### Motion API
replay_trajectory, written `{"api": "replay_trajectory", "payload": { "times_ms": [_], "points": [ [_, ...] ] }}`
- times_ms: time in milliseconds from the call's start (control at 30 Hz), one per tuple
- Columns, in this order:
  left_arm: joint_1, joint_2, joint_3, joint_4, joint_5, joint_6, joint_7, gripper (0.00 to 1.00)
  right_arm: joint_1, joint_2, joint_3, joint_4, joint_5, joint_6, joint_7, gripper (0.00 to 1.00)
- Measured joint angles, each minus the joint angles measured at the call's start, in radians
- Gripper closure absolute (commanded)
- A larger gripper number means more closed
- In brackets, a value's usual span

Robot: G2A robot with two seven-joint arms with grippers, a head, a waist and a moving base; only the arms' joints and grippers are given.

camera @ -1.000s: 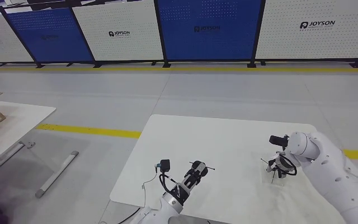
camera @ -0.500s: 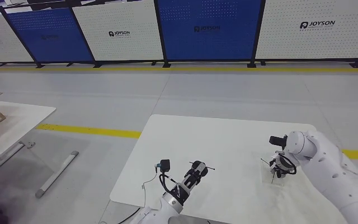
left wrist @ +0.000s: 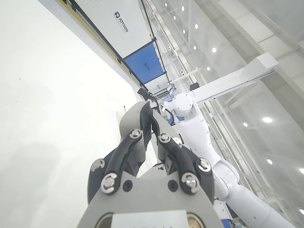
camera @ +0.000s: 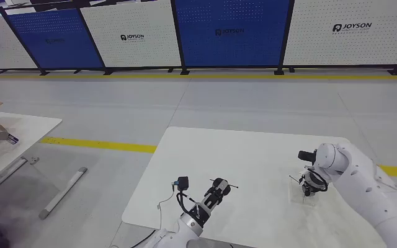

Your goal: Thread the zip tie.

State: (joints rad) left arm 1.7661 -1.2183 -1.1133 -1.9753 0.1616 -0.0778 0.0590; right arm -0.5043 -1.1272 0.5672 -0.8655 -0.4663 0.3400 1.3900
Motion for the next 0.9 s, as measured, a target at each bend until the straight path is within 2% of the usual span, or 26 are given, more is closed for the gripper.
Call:
{"api": "replay_trajectory", "payload": {
  "times_ms": [233,367,467,633,733,900],
  "points": [
    [0.000,0.000,0.000,0.000,0.000,0.000,0.000,1.00,-0.034,0.032,0.039,-0.060,-0.007,0.000,0.000,1.00],
    [0.000,0.000,0.000,0.000,0.000,0.000,0.000,1.00,-0.068,0.057,0.091,-0.117,-0.011,0.000,-0.001,1.00],
    [0.000,0.000,0.000,0.000,0.000,0.000,0.000,1.00,-0.119,0.084,0.168,-0.193,-0.013,0.000,-0.030,1.00],
    [0.000,0.000,0.000,0.000,0.000,0.000,0.000,1.00,-0.256,0.134,0.335,-0.350,-0.002,0.000,-0.104,1.00],
    [0.000,0.000,0.000,0.000,0.000,0.000,0.000,1.00,-0.315,0.152,0.409,-0.404,-0.013,0.000,-0.117,1.00],
    [0.000,0.000,0.000,0.000,0.000,0.000,0.000,1.00,-0.314,0.152,0.405,-0.402,-0.013,0.000,-0.117,1.00]
  ]
}}
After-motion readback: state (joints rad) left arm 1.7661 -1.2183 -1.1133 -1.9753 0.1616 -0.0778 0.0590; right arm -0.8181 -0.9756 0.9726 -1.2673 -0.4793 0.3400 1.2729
